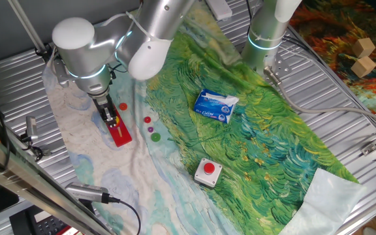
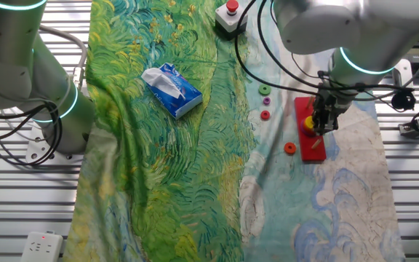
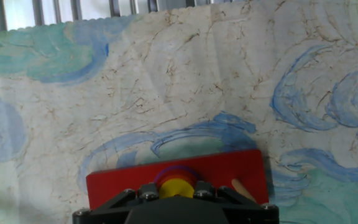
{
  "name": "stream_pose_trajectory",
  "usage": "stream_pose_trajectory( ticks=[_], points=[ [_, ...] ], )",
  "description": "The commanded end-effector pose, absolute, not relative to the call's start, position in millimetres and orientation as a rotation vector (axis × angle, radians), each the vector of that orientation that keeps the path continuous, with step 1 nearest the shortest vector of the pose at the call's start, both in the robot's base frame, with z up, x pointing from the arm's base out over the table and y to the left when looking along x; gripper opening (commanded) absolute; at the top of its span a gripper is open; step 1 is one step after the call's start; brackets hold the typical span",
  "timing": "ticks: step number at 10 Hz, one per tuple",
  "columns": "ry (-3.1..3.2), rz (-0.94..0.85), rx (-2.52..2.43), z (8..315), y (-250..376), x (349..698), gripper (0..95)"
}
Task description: Take out one Hanoi block and throw it aside
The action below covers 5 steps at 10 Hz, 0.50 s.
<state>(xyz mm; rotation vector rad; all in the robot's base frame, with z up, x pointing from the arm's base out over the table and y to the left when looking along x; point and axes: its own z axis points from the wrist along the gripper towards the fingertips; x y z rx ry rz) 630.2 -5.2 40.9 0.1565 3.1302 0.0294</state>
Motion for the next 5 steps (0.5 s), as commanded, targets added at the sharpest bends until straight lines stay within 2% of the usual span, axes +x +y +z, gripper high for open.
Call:
stream_pose_trajectory(
  ticks=[1,5],
  points=[
    [3.133,0.031,0.154,49.0,-5.1,630.7,0.0],
    [3.141,0.026,0.17,82.0,-4.2,634.7,0.0]
  ],
)
